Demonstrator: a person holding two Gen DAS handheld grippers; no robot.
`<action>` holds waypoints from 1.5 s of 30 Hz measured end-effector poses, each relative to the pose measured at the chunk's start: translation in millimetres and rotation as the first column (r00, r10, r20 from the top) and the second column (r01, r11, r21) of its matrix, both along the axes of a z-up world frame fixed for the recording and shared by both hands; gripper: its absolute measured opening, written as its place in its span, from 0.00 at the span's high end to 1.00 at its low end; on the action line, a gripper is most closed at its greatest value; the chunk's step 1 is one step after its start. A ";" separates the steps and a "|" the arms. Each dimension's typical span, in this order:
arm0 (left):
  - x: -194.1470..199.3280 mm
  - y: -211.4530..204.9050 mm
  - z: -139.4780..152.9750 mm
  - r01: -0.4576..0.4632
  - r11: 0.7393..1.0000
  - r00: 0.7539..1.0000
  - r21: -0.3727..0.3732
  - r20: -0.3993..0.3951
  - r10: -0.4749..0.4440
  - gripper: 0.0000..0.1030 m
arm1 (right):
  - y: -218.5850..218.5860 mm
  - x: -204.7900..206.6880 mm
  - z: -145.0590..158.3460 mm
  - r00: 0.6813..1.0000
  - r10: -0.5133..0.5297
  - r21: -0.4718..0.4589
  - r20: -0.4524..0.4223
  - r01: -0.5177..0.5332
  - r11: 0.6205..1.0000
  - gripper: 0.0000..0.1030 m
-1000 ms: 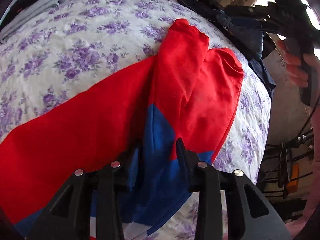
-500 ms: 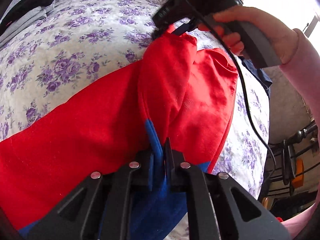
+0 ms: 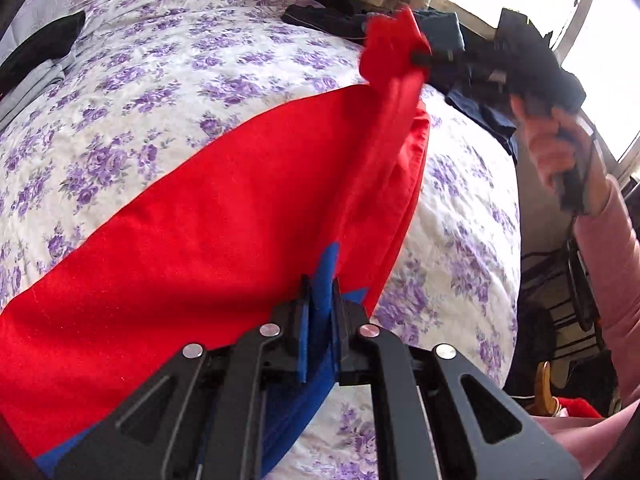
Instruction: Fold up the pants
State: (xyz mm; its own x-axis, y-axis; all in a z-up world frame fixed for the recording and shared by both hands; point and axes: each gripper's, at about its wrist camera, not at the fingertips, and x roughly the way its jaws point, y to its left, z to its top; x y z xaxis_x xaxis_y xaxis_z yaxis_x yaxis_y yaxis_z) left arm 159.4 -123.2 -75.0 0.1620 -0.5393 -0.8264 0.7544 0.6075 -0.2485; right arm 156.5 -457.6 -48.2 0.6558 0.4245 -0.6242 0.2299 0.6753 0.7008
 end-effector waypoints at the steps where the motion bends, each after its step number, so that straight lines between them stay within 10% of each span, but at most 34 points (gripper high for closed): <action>1: -1.9 -3.1 -2.4 0.003 1.000 1.000 0.012 0.008 -0.003 0.93 | -8.9 -11.8 -19.5 0.999 -0.021 0.016 -0.033 0.021 1.000 0.88; 7: -5.6 -6.5 -3.5 0.008 1.000 0.999 0.029 0.034 -0.009 0.93 | -20.1 -52.3 -22.7 0.995 -0.066 0.057 0.077 0.062 0.996 0.44; 13: -19.5 -3.1 -2.1 0.016 1.000 0.999 0.002 0.041 -0.016 0.89 | -33.1 -24.8 -22.5 0.987 -0.145 -0.060 -0.067 0.141 0.988 0.46; 15: -25.8 -2.4 -3.5 0.011 1.000 0.997 0.008 0.072 -0.011 0.83 | -30.1 -11.8 -29.8 0.984 -0.138 -0.109 -0.117 0.125 0.986 0.76; 20: -32.2 -0.5 -8.2 -0.007 1.000 0.996 -0.008 0.084 0.008 0.74 | 5.1 -2.7 18.5 0.999 -0.026 -0.349 0.037 0.037 0.936 0.84; 24: -36.0 -2.3 -9.3 -0.008 1.000 0.995 -0.015 0.097 0.009 0.62 | -3.4 -12.1 32.9 0.981 0.000 -0.262 0.194 0.052 0.964 0.84; 29: -50.7 -10.8 -11.2 0.008 0.999 0.983 0.031 0.185 -0.014 0.39 | -45.4 -24.8 -50.4 0.996 -0.087 -0.167 -0.009 0.085 0.982 0.80; 32: -57.7 -5.6 -2.0 -0.022 0.999 0.963 0.046 0.270 0.009 0.32 | -49.9 -38.2 -41.5 0.995 -0.101 -0.162 0.019 0.102 0.981 0.60; 36: -58.2 33.5 30.5 -0.128 0.989 0.921 -0.068 0.361 0.144 0.10 | -16.2 -51.1 6.2 0.994 -0.046 -0.369 0.100 0.080 0.926 0.57; 41: -39.4 99.9 44.3 -0.344 0.930 0.861 -0.130 0.352 0.368 0.08 | 51.4 -36.4 38.9 0.969 0.181 -0.563 0.170 -0.055 0.825 0.55; 45: -25.3 151.0 23.6 -0.498 0.865 0.817 -0.067 0.299 0.493 0.08 | 69.8 3.4 3.1 0.974 0.223 -0.597 0.030 -0.161 0.786 0.55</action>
State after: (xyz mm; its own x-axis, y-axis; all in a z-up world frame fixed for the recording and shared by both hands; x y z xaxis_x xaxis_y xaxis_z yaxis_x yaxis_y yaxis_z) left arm 134.1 27.8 -51.4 0.6415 -0.3086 -0.7023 0.3864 0.9209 -0.0517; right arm 159.9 -387.7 -45.1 0.6686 0.1193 -0.7340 0.0053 0.9863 0.1651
